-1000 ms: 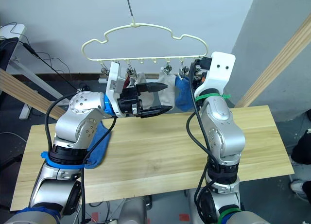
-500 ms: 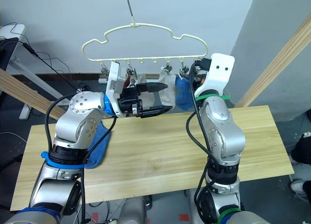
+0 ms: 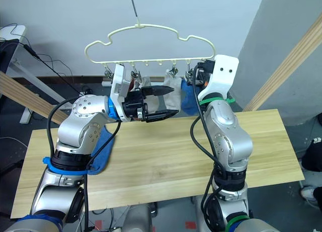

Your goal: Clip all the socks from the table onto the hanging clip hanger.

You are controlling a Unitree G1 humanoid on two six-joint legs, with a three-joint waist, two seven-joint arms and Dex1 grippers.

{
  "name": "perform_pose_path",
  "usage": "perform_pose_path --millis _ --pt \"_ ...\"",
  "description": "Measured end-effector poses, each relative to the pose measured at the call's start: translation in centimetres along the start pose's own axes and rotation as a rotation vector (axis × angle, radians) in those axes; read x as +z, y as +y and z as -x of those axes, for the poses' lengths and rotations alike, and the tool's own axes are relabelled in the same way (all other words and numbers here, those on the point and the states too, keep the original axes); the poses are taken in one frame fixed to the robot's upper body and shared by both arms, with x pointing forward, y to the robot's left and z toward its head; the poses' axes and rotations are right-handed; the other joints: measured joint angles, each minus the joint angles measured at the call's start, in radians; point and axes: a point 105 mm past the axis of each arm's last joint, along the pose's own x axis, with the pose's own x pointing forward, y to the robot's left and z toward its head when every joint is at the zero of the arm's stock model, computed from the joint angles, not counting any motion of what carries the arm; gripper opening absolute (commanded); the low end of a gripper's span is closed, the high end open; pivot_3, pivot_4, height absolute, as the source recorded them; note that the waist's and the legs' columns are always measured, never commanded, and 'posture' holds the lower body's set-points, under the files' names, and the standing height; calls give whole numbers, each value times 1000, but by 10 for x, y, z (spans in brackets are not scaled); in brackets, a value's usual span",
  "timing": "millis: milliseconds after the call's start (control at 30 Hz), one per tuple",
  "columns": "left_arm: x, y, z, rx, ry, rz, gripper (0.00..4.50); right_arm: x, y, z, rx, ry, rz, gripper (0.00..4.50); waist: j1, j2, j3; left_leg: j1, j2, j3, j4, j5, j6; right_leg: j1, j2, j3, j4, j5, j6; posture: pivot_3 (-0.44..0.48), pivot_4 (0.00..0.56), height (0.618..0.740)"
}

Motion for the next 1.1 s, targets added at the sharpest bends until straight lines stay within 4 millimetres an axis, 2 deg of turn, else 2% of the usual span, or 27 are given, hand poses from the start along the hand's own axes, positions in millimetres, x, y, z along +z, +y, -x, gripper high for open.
perform_pose_path --millis 333,500,567,667,733,800,833,967,1033,1100 --pt "-1 0 0 2 4 1 3574 2 3 0 20 -13 -1 128 0 0 0 0 0 0 0 0 0 0 0 0 0 0 0 -177 328 740" --pt "-9 -2 3 17 17 40 3574 2 3 0 20 -15 -2 128 0 0 0 0 0 0 0 0 0 0 0 0 0 0 0 -177 328 740" --pt "-18 -4 7 55 33 81 3574 2 3 0 20 -16 -2 128 -3 0 0 0 0 0 0 0 0 0 0 1 0 0 0 -177 328 740" --pt "-50 -13 20 147 94 152 3574 3 2 0 18 -17 -2 128 -8 0 0 0 0 0 0 0 0 0 0 0 0 0 -1 -177 328 740" --pt "-64 -12 28 265 108 158 3928 3 3 0 19 -17 -2 128 -7 0 0 0 0 0 0 0 0 0 0 0 1 0 -1 -180 331 740" --pt "-76 -9 44 426 122 138 4418 3 3 0 20 -19 -2 128 -8 0 0 0 0 0 1 0 0 0 0 0 1 0 -1 -179 333 740" --pt "-82 -12 56 493 143 126 4500 4 3 1 21 -22 -2 128 -12 0 0 0 0 1 1 0 0 0 0 1 1 0 -1 -174 336 740" --pt "-119 -28 117 856 281 183 4500 1 0 3 13 -18 -4 128 -17 0 0 1 1 0 -1 0 0 -1 0 0 1 0 -1 -169 337 740" --pt "-133 -30 154 1065 358 233 4500 1 0 3 13 -17 -4 128 -17 0 0 1 1 0 0 0 0 -1 0 0 2 -1 2 -160 339 740" --pt "-140 -29 182 1214 406 287 4500 1 0 3 14 -16 -4 128 -12 0 0 1 0 0 1 0 1 0 0 0 2 -2 4 -157 339 740"
